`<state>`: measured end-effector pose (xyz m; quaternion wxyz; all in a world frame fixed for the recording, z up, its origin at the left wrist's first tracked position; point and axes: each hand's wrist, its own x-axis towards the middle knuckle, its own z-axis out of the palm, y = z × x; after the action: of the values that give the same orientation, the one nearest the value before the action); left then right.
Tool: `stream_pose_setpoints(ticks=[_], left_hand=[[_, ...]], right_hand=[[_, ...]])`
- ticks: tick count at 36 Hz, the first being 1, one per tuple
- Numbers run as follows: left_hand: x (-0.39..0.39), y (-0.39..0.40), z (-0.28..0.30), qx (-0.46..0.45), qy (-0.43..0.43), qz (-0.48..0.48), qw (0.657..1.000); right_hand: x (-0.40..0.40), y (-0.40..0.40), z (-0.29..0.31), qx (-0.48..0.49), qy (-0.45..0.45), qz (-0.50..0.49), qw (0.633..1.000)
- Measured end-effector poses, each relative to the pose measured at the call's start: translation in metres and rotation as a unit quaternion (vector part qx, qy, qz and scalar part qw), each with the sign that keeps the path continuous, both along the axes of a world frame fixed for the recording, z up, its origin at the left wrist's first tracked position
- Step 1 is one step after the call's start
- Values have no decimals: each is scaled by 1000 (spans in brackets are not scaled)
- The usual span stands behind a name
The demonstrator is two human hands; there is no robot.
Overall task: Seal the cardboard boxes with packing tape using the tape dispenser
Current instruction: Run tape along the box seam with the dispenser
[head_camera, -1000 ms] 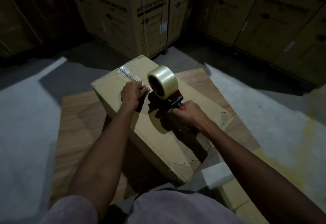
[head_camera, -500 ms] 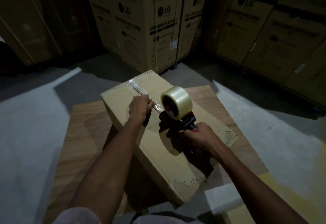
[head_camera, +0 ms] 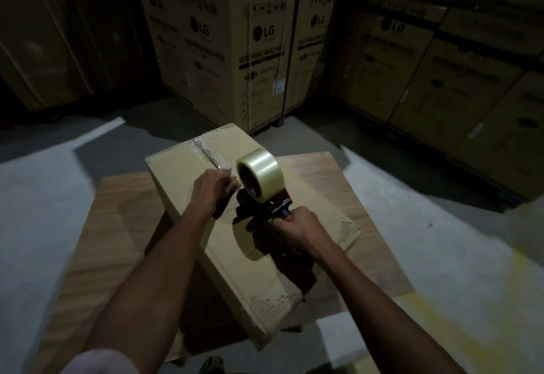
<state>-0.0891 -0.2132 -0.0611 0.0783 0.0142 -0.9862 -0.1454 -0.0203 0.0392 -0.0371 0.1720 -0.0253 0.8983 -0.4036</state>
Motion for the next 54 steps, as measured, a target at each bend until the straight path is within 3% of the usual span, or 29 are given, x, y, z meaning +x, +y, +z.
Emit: stream_pose_setpoints(ticks=[7,10,23,31,36,49,54], left_hand=[[9,18,6,-59,26,13,998],[8,20,7,-89,-1,22,996],[9,24,10,-60,-1,21,998],[11,26,17,102,-41,-29,994],[16,21,8,164,-20,2,986],[8,20,5,22,-11,-11,1000],[12,19,2,20,6,-8,1000]], right_hand=[[4,11,7,-53,-14,-5,998],[7,16,6,-60,-20,-13,998],[22,21,16,-3,15,5,1000],[13,25,10,-16,-13,-51,998],[17,23,15,-23,-25,-48,998],[33,12,21,50,-3,-45,998],[48,27,21,38,-19,-78,996]])
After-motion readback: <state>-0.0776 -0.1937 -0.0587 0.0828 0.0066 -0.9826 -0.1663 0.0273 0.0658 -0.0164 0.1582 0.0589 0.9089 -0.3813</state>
